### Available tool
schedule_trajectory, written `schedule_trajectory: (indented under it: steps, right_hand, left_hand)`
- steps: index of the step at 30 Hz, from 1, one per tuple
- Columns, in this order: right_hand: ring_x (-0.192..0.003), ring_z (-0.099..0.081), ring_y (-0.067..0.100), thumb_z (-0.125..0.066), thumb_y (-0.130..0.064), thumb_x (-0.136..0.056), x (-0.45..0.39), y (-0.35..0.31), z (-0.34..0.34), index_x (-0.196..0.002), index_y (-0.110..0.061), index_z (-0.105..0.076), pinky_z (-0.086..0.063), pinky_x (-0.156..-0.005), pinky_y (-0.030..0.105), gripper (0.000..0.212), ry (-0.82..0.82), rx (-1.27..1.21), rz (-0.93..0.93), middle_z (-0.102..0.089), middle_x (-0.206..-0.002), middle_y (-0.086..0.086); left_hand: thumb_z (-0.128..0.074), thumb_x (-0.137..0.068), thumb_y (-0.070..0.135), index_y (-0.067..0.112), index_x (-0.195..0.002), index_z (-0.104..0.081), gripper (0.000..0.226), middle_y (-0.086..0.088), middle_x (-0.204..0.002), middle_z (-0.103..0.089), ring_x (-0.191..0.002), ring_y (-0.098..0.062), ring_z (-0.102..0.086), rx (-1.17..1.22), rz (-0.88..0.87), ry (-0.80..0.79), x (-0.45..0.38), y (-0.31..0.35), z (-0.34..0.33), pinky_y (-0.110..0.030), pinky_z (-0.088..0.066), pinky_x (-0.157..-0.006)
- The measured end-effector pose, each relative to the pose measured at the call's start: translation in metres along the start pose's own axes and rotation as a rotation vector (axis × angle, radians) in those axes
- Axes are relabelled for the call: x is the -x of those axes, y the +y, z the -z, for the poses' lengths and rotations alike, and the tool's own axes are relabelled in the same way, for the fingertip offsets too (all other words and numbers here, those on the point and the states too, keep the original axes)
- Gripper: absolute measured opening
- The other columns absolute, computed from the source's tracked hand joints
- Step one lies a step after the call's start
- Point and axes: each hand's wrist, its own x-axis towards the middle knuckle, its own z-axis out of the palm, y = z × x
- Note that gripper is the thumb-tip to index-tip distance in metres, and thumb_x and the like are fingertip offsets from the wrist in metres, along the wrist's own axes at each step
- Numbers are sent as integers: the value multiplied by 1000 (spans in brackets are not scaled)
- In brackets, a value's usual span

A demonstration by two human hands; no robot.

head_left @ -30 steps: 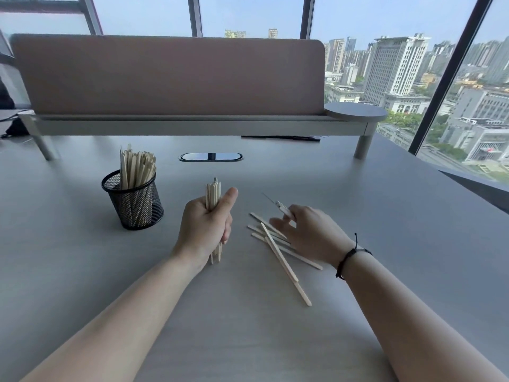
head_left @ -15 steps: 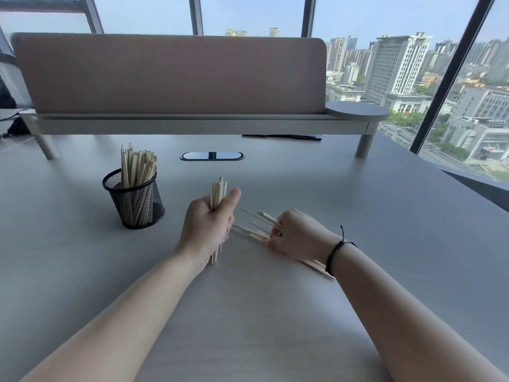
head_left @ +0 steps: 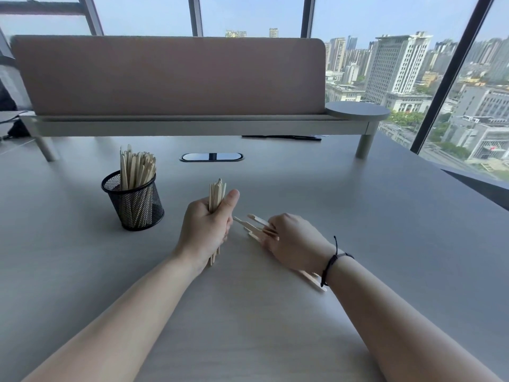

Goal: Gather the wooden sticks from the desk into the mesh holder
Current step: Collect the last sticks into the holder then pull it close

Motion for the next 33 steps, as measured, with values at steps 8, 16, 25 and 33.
schedule_trajectory:
  steps: [8, 16, 25, 33]
  right_hand:
    - [-73, -55, 34, -41, -35, -100, -3, 5, 11, -75, -15, -46, -43, -59, 38, 33, 164, -103, -55, -60, -76, 5]
    - [-49, -39, 19, -45, -19, -102, -8, 16, 23, -69, -10, -44, -42, -56, 34, 34, 228, -655, -123, -45, -56, 3]
    - [-38, -33, 21, -59, -38, -97, 4, 2, 30, -53, -17, -34, -34, -46, 36, 55, 464, -1193, 61, -34, -43, 2]
    - [-42, -38, 19, -68, -25, -93, 0, 4, 19, -55, -14, -40, -44, -56, 39, 48, 437, -1158, 17, -38, -47, 3]
  left_hand:
    - [-64, -98, 36, 15, -56, -41, 53, -6, -50, -36, -41, -17, -28, -18, -8, 19, -2, -2, 2, -27, -24, -45]
    - [-64, -99, 33, 3, -66, -47, 47, -4, -50, -36, -41, -17, -29, -17, -12, 11, 0, -1, 1, -25, -24, -43]
    - [-64, -97, 35, -6, -68, -42, 55, -8, -56, -32, -47, -17, -25, 40, 3, 9, -1, 1, 2, -28, -19, -46]
    - [-64, -98, 33, 5, -68, -45, 46, -4, -51, -34, -42, -16, -25, 48, -18, 17, -1, 1, 2, -25, -21, -44]
